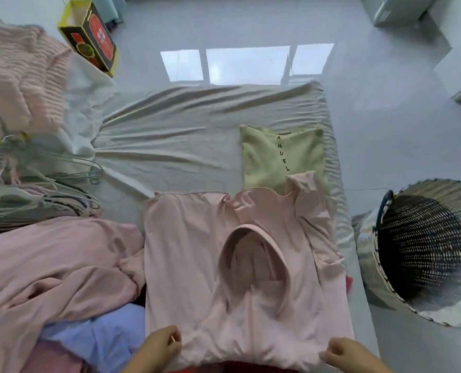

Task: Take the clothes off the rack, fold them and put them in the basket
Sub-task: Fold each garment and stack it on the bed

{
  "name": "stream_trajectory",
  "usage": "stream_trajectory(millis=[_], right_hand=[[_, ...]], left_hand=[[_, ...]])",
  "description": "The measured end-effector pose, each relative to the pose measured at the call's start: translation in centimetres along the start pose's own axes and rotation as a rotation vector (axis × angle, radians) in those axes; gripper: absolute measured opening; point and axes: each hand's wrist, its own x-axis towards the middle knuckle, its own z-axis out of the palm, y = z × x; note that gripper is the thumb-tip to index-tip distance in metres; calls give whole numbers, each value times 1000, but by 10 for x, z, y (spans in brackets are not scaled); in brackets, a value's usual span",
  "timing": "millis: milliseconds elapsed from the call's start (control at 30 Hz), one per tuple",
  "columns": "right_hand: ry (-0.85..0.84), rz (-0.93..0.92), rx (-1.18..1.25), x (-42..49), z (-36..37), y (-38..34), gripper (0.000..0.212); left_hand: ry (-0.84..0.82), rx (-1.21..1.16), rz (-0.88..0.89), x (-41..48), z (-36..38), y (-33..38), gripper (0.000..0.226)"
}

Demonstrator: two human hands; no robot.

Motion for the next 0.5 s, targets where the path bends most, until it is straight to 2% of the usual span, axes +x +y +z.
stream_trajectory(millis=[67,133,167,267,333,433,500], right_hand=[[189,-34,0,18,1,-7,25],[385,-78,134,34,-4,-31,24],[442,-117,212,42,-6,-47,30],[489,-205,255,72,-9,-84,61],[494,-210,173,90,-12,-96,66],[476,-246,65,100,-17,-92,69],[506,-340,20,94,-17,-79,74]], left_hand=[[72,12,-9,6,6,12,17],[191,38,8,16,10,39,35],[260,-10,30,23,10,57,47],[396,-232,92,50,7,104,68],[433,-254,108,73,2,120,64],[465,-167,167,95,-5,116,45],[518,-147,258,93,-5,100,50]])
